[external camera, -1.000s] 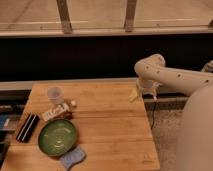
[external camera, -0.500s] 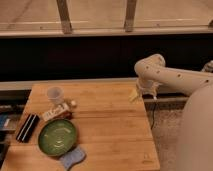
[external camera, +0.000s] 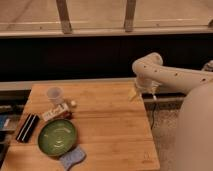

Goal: Move the arm in a circular motion

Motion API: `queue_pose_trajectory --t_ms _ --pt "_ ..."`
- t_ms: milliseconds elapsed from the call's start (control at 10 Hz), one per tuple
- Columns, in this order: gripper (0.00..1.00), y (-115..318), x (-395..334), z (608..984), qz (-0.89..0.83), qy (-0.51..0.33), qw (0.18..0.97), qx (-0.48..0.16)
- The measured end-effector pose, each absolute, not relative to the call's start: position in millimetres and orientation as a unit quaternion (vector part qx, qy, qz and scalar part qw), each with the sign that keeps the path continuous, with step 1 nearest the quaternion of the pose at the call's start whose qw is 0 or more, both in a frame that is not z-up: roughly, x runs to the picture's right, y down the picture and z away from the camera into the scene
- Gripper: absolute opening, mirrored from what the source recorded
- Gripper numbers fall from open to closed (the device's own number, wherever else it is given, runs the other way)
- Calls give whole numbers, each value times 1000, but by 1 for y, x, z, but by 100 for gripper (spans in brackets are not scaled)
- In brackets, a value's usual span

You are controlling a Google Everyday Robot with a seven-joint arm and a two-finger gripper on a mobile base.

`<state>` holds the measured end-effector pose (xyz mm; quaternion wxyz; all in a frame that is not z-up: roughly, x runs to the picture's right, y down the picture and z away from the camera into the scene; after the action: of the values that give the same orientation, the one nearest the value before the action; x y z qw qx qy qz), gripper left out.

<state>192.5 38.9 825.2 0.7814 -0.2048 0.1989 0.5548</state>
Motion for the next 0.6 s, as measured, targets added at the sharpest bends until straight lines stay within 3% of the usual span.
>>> queue_pose_trajectory --t_ms 600 --pt "80 2 45 840 471 126 844 -225"
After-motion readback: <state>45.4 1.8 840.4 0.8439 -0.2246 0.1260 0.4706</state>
